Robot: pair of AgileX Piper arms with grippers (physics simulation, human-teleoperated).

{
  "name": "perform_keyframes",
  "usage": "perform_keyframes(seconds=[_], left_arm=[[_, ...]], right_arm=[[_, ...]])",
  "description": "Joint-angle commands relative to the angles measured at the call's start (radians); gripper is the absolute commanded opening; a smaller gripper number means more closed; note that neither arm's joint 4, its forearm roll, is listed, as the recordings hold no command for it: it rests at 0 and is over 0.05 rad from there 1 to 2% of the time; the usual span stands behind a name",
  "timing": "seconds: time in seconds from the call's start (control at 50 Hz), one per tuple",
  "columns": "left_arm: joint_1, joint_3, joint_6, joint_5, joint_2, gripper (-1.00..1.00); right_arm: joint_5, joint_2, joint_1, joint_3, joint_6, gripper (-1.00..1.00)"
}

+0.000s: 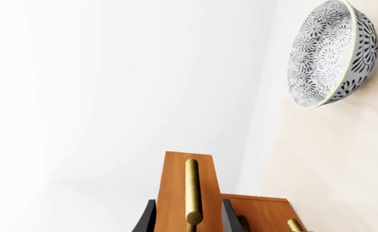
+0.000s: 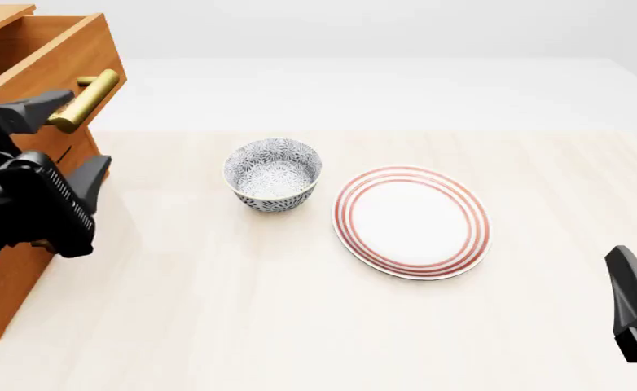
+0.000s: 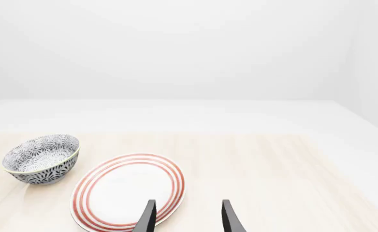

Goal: Open the top drawer of the cabinet.

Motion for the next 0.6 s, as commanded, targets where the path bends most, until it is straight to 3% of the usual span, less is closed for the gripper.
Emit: perform_keyframes(seconds=[0.02, 0.08, 0.36, 0.42, 0.46, 0.6], left_arm=[[-0.035, -0.074, -0.095, 0.142, -0.052, 1.0], [-0.042, -0.147, -0.176, 0.251, -0.069, 1.0], [-0.064, -0.317, -0.416, 0.491, -0.101, 1.0], [-0.032, -0.348, -0.454, 0.565, -0.108, 1.0], [-0.061, -0.412, -0.532, 0.627, -0.085, 1.0], [-0.03, -0.45, -0.622, 0.714, -0.091, 1.0]], right_arm=[[0.001, -0.001, 0.0, 0.0, 0.002, 1.0], [0.001, -0.001, 0.0, 0.0, 0.002, 1.0], [0.001, -0.001, 0.0, 0.0, 0.002, 1.0], [0.001, -0.001, 0.0, 0.0, 0.002, 1.0], [0.001, -0.001, 0.0, 0.0, 0.002, 1.0], [0.001, -0.001, 0.0, 0.0, 0.002, 1.0]])
